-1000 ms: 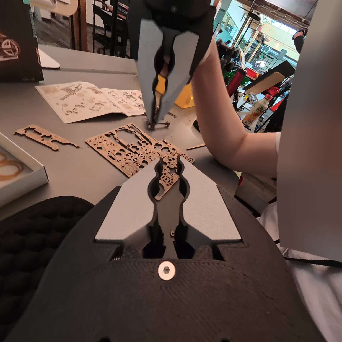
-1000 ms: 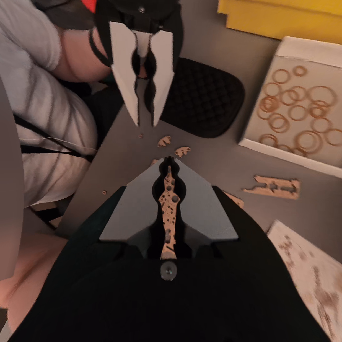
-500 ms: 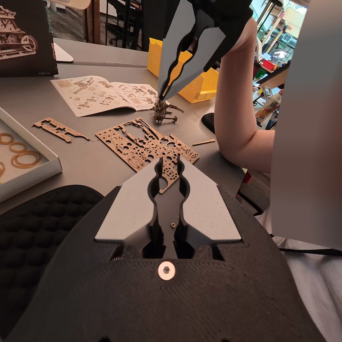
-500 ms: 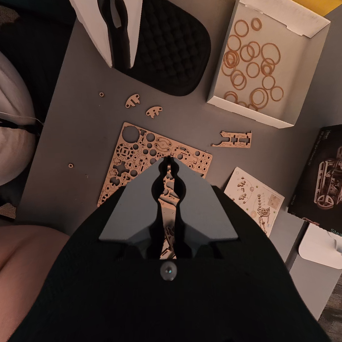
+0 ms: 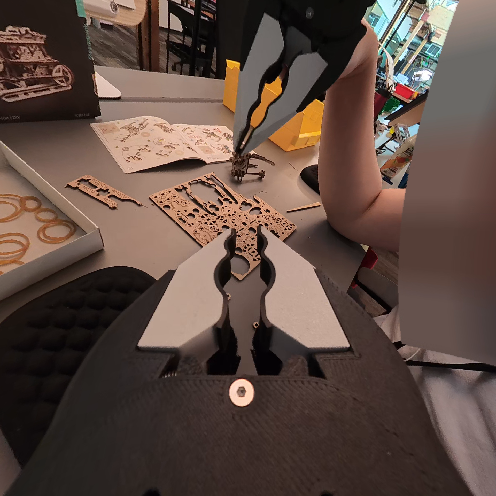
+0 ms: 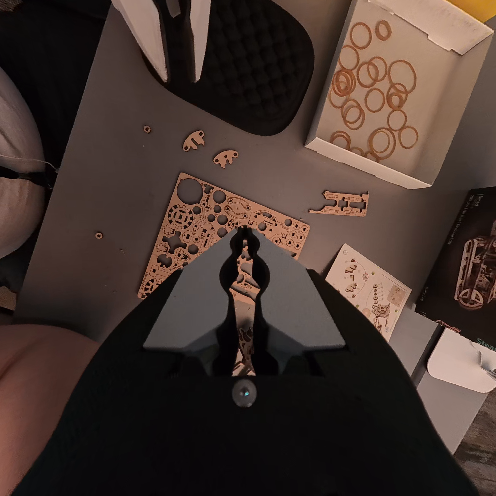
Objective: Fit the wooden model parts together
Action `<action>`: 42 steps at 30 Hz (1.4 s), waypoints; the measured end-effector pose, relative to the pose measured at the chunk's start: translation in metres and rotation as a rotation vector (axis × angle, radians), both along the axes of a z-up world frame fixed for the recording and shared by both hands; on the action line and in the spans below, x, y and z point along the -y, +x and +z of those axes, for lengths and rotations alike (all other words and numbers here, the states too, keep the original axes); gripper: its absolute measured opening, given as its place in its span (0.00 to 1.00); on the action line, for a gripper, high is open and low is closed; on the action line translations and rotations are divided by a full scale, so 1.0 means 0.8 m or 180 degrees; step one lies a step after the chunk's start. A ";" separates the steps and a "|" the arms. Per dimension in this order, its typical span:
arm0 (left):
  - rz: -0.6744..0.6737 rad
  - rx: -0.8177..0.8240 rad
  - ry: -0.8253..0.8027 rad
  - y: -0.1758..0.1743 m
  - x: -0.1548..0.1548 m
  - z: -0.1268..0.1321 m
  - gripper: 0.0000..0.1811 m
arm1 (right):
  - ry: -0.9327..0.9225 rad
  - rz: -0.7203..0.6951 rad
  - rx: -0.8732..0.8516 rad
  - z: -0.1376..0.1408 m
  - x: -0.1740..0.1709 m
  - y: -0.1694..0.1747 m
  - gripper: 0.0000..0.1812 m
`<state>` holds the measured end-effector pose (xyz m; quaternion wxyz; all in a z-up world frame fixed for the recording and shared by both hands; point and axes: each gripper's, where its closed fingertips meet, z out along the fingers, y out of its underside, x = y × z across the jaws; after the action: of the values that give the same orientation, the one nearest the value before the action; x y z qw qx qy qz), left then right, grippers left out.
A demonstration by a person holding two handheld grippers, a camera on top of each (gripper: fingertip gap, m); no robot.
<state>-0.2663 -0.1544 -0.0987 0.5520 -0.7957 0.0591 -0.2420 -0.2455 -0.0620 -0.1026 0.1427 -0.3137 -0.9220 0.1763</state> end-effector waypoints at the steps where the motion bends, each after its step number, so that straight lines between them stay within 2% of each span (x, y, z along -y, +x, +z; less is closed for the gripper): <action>1: 0.0012 0.0003 0.0007 -0.002 0.001 0.000 0.08 | 0.0011 0.0012 0.0002 -0.001 0.001 -0.001 0.01; 9: 0.0164 -0.0010 0.0057 -0.022 0.012 -0.001 0.08 | 0.0135 0.0290 -0.0010 -0.012 0.030 -0.015 0.01; 13: 0.0221 -0.0006 0.0075 -0.031 0.019 -0.001 0.08 | 0.0121 0.0565 0.0026 -0.030 0.046 -0.025 0.01; 19: 0.0274 0.0064 0.0159 -0.043 0.027 -0.005 0.08 | -0.0064 0.0721 0.0297 -0.062 0.066 -0.033 0.00; 23: 0.0267 0.0118 0.0144 -0.048 0.028 -0.013 0.08 | 0.0082 0.0727 0.0455 -0.088 0.066 -0.041 0.01; 34: 0.0253 0.0170 0.0145 -0.056 0.025 -0.022 0.08 | -0.0099 0.0947 0.0466 -0.108 0.087 -0.054 0.01; 42: 0.0222 0.0186 0.0104 -0.052 0.023 -0.028 0.08 | 0.0087 0.0974 0.0629 -0.128 0.088 -0.053 0.01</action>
<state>-0.3075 -0.1726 -0.1215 0.5746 -0.7808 0.0191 -0.2448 -0.2880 -0.1322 -0.2052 0.0270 -0.1836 -0.9708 0.1518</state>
